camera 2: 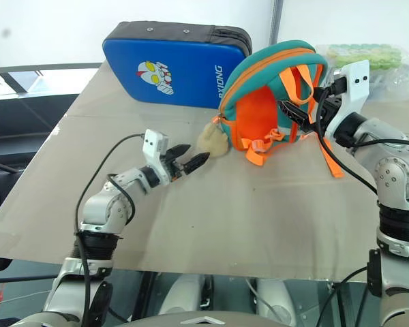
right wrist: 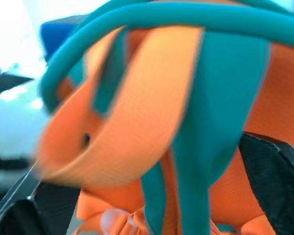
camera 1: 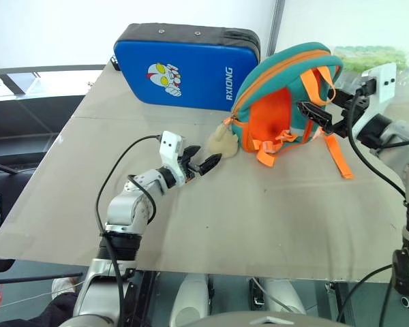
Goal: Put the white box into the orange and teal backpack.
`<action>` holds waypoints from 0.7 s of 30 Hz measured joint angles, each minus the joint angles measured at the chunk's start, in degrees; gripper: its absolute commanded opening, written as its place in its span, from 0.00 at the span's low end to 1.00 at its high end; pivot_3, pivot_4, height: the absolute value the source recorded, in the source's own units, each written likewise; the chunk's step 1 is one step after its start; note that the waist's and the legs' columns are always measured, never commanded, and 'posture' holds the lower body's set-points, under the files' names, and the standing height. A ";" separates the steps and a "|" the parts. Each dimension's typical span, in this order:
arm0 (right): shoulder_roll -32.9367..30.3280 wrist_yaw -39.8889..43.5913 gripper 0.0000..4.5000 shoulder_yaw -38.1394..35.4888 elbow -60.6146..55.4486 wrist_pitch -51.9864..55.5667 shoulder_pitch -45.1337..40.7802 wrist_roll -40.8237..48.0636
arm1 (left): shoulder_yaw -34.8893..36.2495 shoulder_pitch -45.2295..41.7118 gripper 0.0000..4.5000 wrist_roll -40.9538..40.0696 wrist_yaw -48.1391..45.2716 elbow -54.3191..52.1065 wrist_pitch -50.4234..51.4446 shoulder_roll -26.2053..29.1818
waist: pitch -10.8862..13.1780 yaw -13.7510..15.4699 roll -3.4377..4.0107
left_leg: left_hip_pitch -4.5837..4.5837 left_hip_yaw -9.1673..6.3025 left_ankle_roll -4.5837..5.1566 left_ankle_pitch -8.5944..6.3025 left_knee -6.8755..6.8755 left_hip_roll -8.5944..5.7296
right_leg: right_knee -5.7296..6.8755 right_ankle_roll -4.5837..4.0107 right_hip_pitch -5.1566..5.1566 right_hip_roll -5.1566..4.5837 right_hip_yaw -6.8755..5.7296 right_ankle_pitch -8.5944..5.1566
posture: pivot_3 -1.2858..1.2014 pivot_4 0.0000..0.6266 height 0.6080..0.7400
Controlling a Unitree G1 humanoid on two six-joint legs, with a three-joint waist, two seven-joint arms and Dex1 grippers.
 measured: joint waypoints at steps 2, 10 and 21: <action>-3.59 5.12 1.00 0.01 -3.23 -0.49 4.11 0.03 | 1.83 2.67 0.99 -1.11 -0.80 -4.60 0.66 1.93 | 0.00 0.07 0.00 | -0.02 0.02 0.00 0.00 -0.01 0.03 | -0.07 0.01 0.00 -0.02 0.03 -0.01 | 0.52 0.24 1.00; -4.81 11.57 1.00 -2.02 -5.88 -9.96 19.53 -5.41 | 8.60 13.49 0.99 -6.34 -2.33 -19.37 3.15 6.99 | 0.01 0.09 -0.01 | 0.44 0.03 0.03 -0.02 0.01 0.00 | 0.05 0.02 0.38 0.00 0.08 0.00 | 0.52 0.24 1.00; -6.69 19.67 1.00 -13.54 -3.59 -23.19 41.04 -12.60 | 20.79 32.07 0.99 -9.02 -8.15 -25.49 3.37 14.67 | 0.02 0.16 -0.02 | 1.16 0.05 0.03 -0.04 -0.07 -0.01 | -0.03 0.00 1.04 0.02 0.09 -0.06 | 0.52 0.24 1.00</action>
